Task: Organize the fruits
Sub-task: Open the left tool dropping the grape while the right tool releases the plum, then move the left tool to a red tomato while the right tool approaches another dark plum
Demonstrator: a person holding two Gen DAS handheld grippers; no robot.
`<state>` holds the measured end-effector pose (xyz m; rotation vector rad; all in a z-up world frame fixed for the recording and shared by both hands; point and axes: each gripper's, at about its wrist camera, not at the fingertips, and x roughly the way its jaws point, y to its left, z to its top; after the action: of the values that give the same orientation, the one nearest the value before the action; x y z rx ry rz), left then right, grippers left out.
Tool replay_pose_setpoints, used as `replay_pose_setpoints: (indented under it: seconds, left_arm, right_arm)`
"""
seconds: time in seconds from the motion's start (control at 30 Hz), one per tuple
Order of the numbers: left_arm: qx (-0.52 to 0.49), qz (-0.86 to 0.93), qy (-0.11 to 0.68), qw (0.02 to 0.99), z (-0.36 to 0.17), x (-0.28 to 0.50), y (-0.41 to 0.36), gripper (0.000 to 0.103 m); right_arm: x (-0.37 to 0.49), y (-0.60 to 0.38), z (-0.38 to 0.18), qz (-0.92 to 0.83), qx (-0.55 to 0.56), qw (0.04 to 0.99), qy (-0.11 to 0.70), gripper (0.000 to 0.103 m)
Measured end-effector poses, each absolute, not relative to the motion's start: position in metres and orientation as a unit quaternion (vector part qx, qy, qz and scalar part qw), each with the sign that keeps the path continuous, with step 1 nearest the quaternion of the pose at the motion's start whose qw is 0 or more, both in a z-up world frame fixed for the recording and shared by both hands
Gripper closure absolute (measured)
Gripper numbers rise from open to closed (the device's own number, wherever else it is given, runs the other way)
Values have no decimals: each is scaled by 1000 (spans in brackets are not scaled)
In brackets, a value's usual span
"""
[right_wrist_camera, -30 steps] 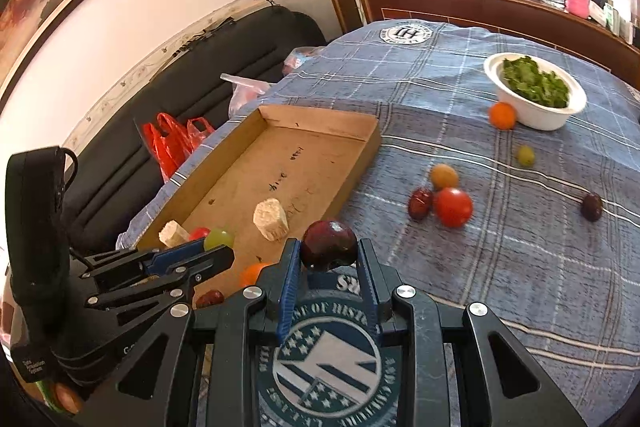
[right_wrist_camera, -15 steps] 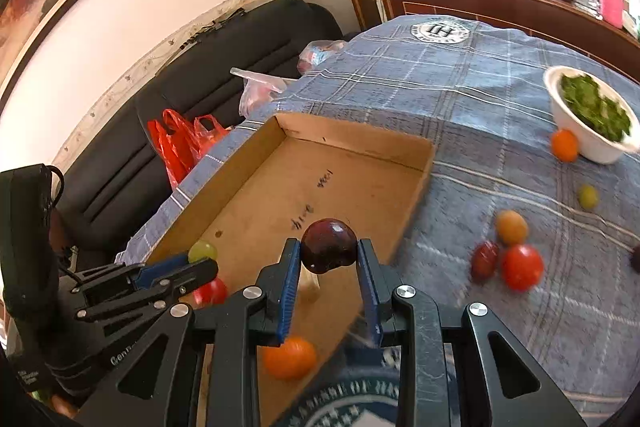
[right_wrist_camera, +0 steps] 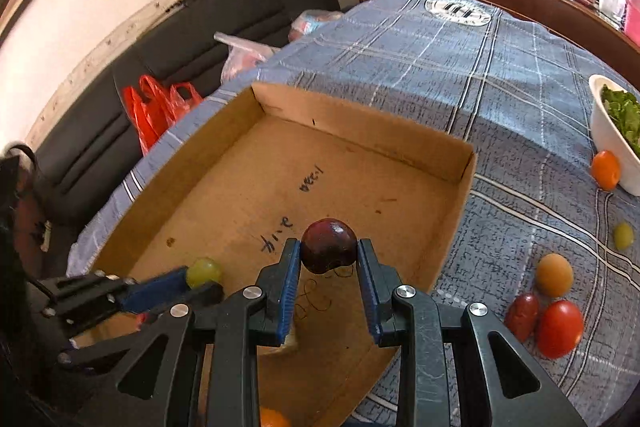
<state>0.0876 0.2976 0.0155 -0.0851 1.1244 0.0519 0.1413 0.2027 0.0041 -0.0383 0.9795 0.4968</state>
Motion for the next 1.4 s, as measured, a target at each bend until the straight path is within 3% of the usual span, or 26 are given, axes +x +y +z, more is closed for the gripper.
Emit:
replay_pose_setpoints:
  seconds: [0.33,0.47,0.83,1.4]
  left_arm:
    - [-48,19,537,842,15,88,298,75]
    - [-59,24,529,846,22,83,303,73]
    - [-63,24,499,864,48,57,294,73]
    - [-46,-10,491,870,65,37,250,73]
  right_arm:
    - [141,208,5,231,-40,854,464,72]
    - [139,201,11,231,-25,857,460,60]
    - [106,159,43,232,23,871,433,60]
    - [67,85,46,189,54,879,435,60]
